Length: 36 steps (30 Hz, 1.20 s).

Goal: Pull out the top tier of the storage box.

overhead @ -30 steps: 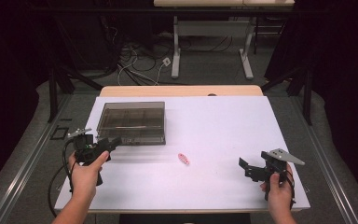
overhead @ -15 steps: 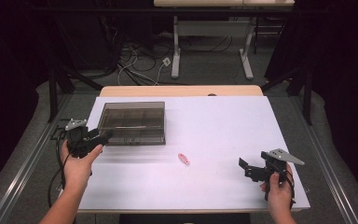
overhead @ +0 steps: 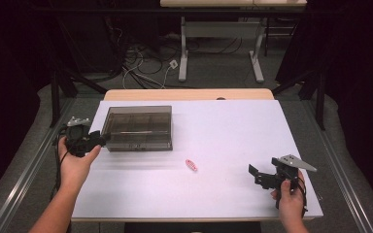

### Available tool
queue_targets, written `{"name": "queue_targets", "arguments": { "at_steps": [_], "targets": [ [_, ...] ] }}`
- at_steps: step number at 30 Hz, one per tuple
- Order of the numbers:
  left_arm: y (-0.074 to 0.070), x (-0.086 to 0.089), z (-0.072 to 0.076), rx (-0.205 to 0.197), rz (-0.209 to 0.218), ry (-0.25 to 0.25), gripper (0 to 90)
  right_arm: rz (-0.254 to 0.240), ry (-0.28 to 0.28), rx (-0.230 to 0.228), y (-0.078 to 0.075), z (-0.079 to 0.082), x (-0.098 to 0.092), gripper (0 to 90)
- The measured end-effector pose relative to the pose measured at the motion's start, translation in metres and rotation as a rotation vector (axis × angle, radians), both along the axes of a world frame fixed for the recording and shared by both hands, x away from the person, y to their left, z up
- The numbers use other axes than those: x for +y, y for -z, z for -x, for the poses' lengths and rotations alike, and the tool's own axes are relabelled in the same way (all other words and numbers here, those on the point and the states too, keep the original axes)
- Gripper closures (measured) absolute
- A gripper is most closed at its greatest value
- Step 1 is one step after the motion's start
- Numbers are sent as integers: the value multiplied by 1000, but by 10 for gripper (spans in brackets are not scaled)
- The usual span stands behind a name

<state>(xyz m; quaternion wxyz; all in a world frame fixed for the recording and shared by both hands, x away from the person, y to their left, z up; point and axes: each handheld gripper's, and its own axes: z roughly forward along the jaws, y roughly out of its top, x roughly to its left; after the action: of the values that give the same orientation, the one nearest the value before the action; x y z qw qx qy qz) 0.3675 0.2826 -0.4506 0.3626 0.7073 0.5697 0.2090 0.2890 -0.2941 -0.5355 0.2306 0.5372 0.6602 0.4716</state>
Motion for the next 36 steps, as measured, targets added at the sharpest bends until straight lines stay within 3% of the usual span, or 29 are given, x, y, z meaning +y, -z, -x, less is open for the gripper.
{"name": "queue_targets", "arguments": {
  "at_steps": [8, 25, 36],
  "targets": [
    [3, 4, -6, 48, -25, -21, 616, -1, 0, 4, 0, 0, 0, 14],
    [6, 8, -14, 125, -4, -46, 724, -4, -3, 14, 1, 0, 0, 16],
    [6, 6, -20, 181, -22, -52, 788, -14, -1, 12, 1, -1, 0, 18]
  ]
}}
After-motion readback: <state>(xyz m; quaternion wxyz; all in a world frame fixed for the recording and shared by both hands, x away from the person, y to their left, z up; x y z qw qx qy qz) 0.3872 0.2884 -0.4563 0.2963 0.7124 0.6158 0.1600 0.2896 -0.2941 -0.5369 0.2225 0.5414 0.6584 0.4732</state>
